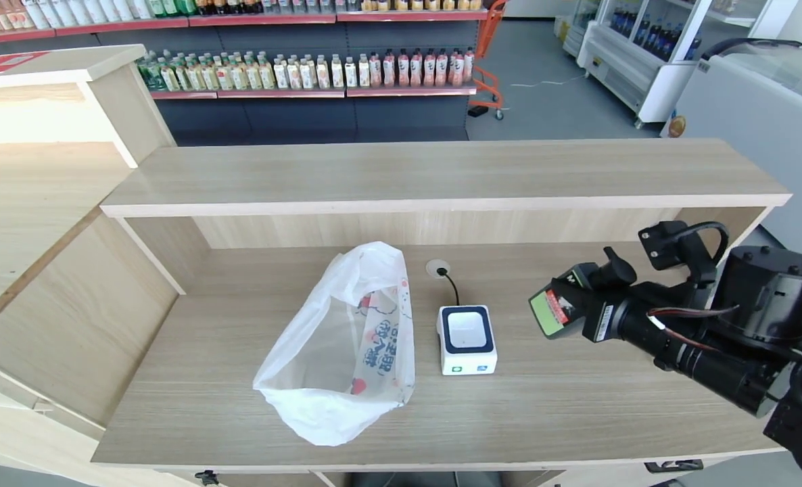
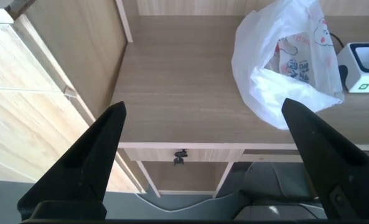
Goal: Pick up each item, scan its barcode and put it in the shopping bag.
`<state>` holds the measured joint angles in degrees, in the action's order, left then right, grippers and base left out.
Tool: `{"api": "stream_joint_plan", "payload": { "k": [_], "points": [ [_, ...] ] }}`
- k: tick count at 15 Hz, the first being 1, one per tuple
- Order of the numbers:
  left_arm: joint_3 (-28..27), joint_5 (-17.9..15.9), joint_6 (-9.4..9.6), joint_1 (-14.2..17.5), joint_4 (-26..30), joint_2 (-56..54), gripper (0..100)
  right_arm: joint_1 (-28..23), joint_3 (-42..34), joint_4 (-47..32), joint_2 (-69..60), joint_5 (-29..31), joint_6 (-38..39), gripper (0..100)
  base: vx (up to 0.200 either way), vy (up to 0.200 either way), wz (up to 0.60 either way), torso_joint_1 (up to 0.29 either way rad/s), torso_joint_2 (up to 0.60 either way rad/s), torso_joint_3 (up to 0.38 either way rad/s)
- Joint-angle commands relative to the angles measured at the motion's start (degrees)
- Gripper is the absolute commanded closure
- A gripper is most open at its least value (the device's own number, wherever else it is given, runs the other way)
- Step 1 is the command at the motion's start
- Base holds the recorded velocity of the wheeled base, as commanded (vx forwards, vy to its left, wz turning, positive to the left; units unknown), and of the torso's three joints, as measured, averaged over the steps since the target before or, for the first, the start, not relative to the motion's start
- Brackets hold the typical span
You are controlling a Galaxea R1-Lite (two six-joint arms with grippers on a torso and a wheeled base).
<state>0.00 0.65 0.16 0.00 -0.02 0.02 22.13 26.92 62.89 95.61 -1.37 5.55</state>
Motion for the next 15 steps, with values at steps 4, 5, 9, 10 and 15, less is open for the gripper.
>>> {"api": "stream_joint_plan", "payload": {
  "k": [4, 5, 9, 10, 15],
  "points": [
    [0.00, 0.06, -0.16, -0.09, 0.02, -0.02, 0, 2.31, 2.88, -5.59, -0.43, -2.77, 4.03, 100, 0.000, 0.050, 0.00, 0.005, 0.00, 0.002],
    [0.00, 0.06, -0.16, -0.09, 0.02, -0.02, 0, 4.42, 3.76, -7.96, -0.34, -4.17, 6.05, 100, 0.000, 0.000, 0.00, 0.000, 0.00, 0.000],
    [0.00, 0.06, -0.16, -0.09, 0.02, -0.02, 0, 8.72, 7.71, -10.86, 5.64, -6.54, 9.13, 100, 0.000, 0.000, 0.00, 0.000, 0.00, 0.000],
    [0.00, 0.06, -0.16, -0.09, 0.02, -0.02, 0, 9.60, 8.94, -10.95, 7.84, -7.34, 8.96, 100, 0.000, 0.000, 0.00, 0.000, 0.00, 0.000],
    [0.00, 0.06, -0.16, -0.09, 0.02, -0.02, 0, 9.78, 18.26, -9.28, 20.84, -10.94, 7.11, 100, 0.000, 0.000, 0.00, 0.000, 0.00, 0.000]
  ]
}}
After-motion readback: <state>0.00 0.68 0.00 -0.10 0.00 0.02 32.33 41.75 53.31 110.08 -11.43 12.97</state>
